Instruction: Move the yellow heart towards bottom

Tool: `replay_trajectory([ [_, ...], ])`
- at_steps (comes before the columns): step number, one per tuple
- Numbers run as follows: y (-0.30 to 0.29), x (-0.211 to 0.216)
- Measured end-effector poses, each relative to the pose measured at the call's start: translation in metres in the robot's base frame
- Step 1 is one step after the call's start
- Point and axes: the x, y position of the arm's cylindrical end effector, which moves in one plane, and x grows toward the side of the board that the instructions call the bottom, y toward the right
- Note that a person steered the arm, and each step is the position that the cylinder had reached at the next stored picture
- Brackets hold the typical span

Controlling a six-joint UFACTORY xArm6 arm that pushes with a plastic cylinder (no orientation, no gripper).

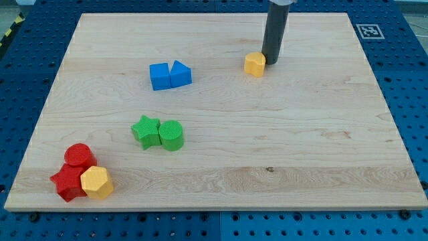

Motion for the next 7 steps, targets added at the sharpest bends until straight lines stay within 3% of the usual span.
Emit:
replay_trajectory([
  [2, 0.0, 0.006],
  [3, 0.0, -0.018],
  [7, -0.019, 0.002],
])
